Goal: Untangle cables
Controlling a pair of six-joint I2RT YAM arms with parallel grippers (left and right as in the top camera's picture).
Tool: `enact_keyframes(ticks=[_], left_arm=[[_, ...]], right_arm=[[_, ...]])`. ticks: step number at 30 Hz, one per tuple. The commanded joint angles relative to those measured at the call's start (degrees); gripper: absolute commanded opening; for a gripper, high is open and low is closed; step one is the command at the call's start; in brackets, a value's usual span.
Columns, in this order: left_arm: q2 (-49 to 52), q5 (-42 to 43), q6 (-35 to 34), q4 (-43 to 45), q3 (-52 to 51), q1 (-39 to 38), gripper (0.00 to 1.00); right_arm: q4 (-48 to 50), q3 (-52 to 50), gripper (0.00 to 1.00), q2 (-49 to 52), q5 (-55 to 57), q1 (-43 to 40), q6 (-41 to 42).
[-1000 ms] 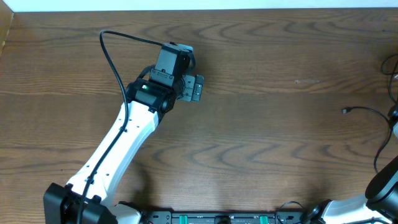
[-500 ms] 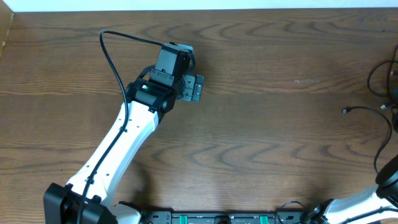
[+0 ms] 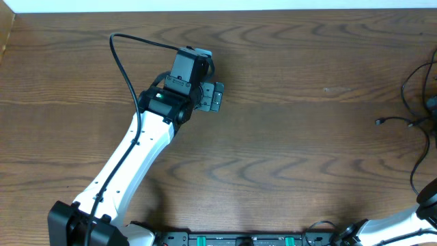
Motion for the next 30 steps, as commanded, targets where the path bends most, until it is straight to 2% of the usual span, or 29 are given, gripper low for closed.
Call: enact_keyframes(ticks=[1,5,8,10,12,16,21,25,30], left_arm=[[-0.46,-0.52,0.76,-0.11,0.63,0.15,0.95],[-0.46,-0.52,0.76,-0.11,0.63,0.15,0.95],[-0.46,-0.52,0.76,-0.11,0.63,0.15,0.95],[-0.46,-0.52,0.76,-0.11,0.63,0.15,0.95],[-0.46,-0.52,0.76,-0.11,0.63,0.15,0.95],[-0.46,-0.55,0.76,-0.11,0.63,0.15,0.95],[-0.46,-0.52,0.76,-0.11,0.63,0.15,0.95],[-0.46,-0.52,0.76,-0.11,0.63,0.15,0.95],[-0.46,-0.52,0.76,-0.13,0.63,0.15,0.95]], right_arm=[[-1.88,0.59,0.99,-4.13,-1.70,0.24,-3.85],[-5.18,0.59,0.99,-9.46,0.90,0.28,-5.07],[-10.27,0.59,0.99,-14.60,8.11,0.35,-7.28],[-15.91,0.59,0.99,-18.73,14.27,0.50,-9.38],[-21.14,0.59,0.99,-21.55,15.65,0.61,-10.75],[-29.68,0.59,0.99,-25.83,13.53,1.88,-16.00],[-35.32,0.59,0.85,-28.92,3.02,7.45,-28.92],[-38.27,0.55,0.89,-29.18,-2.16,14.16,-34.18],[-41.99,0.42,0.94,-29.16,-2.14,23.61,-34.95]])
